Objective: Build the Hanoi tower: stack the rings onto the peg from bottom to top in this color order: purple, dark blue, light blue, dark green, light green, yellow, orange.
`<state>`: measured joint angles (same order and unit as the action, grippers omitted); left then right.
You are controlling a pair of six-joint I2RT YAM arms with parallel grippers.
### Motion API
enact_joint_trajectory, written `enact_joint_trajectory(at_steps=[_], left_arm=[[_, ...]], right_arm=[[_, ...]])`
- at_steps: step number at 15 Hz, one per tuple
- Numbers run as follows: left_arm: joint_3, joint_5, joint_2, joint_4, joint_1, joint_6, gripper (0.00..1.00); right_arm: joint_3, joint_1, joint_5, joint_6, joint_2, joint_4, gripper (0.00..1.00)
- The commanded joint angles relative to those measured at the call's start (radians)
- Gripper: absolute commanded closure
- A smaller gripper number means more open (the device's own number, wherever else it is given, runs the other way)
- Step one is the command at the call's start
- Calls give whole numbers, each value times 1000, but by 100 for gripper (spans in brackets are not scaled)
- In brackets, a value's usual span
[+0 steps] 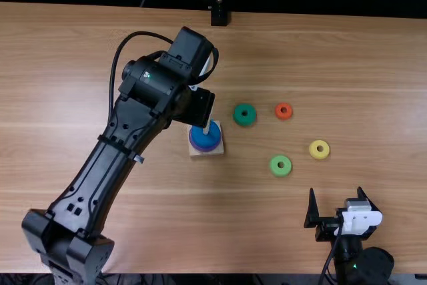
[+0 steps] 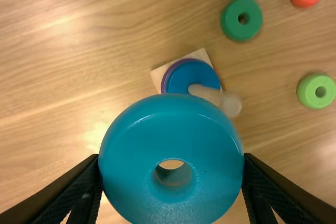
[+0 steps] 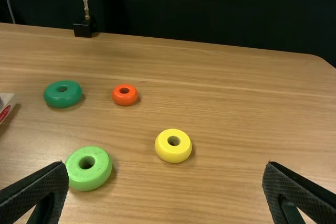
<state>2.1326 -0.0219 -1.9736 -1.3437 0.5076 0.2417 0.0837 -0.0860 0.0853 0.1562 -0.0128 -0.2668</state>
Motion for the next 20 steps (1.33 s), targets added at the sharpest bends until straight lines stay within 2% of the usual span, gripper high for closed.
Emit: enact_joint_trajectory(at_steps=[1,8,17,18,19,20], left_arm=[[58,2,-37,0,25,12,96],[104,5,-94,2,63,12,96],[104,5,-137,0,77,12,94],[102,5,-139,0,78,12,88],[99,0,-139,0,78,11,67],[96,7,-139,0,78,11,30]], right_arm=[[-68,-11,-2,2,13,-53,0],[-68,-11,-2,4,13,-53,0],[-68,-11,-2,2,13,-53,0],[-68,-11,-2,4,13,-53,0],[-68,-11,-2,2,13,-53,0],[-68,-11,-2,4,13,-53,0]])
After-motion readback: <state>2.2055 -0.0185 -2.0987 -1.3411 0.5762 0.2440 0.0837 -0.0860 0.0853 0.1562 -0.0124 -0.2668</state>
